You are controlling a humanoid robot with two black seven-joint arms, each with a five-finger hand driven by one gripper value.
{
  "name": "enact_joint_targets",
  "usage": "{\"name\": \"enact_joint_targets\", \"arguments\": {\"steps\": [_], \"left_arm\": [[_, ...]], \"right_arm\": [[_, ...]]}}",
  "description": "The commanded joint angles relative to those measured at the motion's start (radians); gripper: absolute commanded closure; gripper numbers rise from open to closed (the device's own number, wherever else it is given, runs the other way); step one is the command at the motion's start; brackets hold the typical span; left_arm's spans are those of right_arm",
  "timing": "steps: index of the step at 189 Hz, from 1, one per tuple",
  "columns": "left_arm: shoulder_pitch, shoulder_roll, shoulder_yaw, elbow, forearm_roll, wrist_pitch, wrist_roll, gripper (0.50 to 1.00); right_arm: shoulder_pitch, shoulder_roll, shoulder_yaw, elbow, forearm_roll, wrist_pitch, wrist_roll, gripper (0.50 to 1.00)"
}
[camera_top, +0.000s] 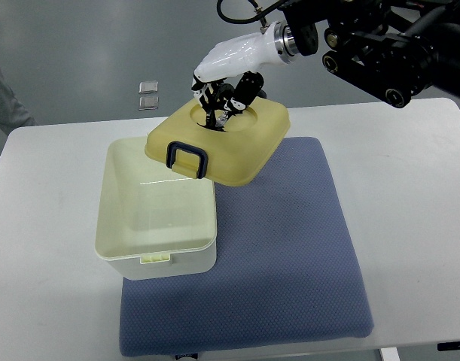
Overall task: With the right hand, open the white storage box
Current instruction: 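Lift the yellow lid off the box with the right hand, then carry the lid beside the box and lower it onto the mat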
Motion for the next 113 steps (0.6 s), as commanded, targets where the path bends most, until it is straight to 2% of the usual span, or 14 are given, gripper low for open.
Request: {"name": "enact_joint_targets", "arguments": {"steps": [1,76,113], "left_arm": [[0.0,0.0,0.0,0.0,0.0,0.0,0.001,0.5],[0.0,0.0,0.0,0.0,0.0,0.0,0.0,0.5],[0.0,0.0,0.0,0.0,0.0,0.0,0.001,0.5]], "right_arm": [[-0.036,-0.012,-0.001,-0.063,0.001,-0.021,0.002,1.0],[-0.134,-0.154,0.01,-0.091,0.001,-0.059,0.008,1.0],[-0.164,-0.185,-0.004,-0.091,0.001,-0.068,0.008,1.0]]}}
